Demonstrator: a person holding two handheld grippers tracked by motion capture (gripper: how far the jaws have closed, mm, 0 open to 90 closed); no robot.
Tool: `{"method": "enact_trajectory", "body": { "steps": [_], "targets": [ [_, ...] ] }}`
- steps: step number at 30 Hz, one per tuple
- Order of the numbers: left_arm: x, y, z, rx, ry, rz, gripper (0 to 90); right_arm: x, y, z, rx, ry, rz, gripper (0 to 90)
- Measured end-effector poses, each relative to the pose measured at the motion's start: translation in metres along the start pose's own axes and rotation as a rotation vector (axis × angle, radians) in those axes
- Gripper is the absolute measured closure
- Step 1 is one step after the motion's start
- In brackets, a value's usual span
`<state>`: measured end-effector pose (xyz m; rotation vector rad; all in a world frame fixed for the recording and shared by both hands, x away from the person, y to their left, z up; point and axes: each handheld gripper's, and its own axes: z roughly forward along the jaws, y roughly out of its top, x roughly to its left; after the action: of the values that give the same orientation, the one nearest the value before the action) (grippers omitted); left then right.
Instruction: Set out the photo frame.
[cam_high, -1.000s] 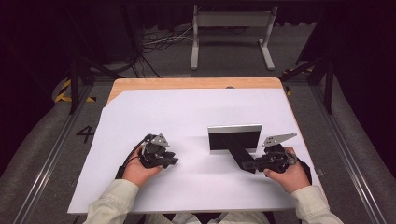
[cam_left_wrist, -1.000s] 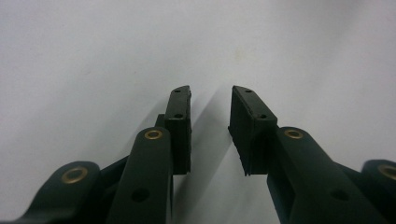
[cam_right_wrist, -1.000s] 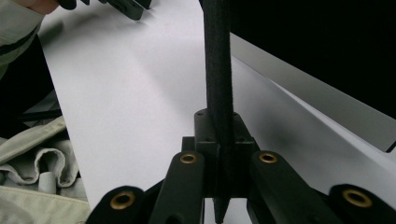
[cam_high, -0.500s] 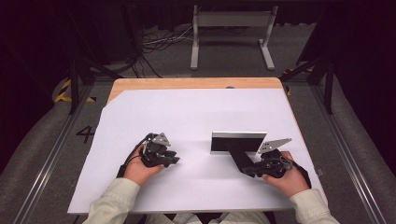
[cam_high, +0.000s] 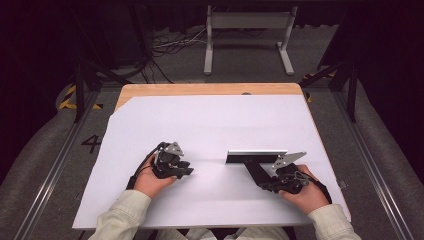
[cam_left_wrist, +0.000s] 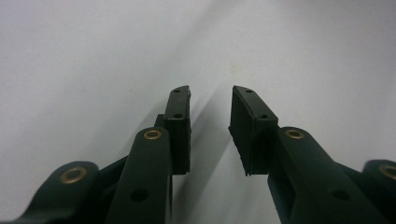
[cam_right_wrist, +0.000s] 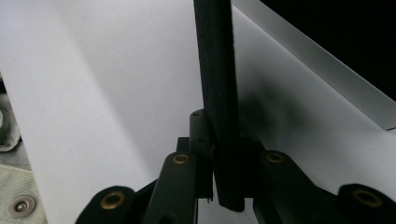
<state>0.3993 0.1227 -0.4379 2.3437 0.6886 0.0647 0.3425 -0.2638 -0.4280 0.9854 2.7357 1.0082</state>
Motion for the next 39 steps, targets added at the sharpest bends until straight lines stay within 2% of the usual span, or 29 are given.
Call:
{"method": "enact_trajectory", "body": {
  "steps": [10, 16, 29, 39],
  "targets": [
    [0.000, 0.000, 0.000, -0.001, 0.005, 0.002, 69.3, -0.001, -0.001, -0.002, -0.019, 0.004, 0.020, 78.0],
    [0.000, 0.001, 0.000, -0.006, 0.004, -0.001, 69.2, -0.003, -0.001, -0.006, -0.036, -0.006, -0.010, 73.7],
    [-0.001, 0.011, 0.006, -0.010, -0.008, 0.020, 69.5, -0.006, -0.008, -0.033, -0.102, 0.005, 0.017, 71.6],
    [-0.003, 0.018, 0.009, -0.020, -0.011, 0.036, 69.3, -0.008, -0.015, -0.053, -0.123, -0.018, -0.001, 73.5]
  ]
}}
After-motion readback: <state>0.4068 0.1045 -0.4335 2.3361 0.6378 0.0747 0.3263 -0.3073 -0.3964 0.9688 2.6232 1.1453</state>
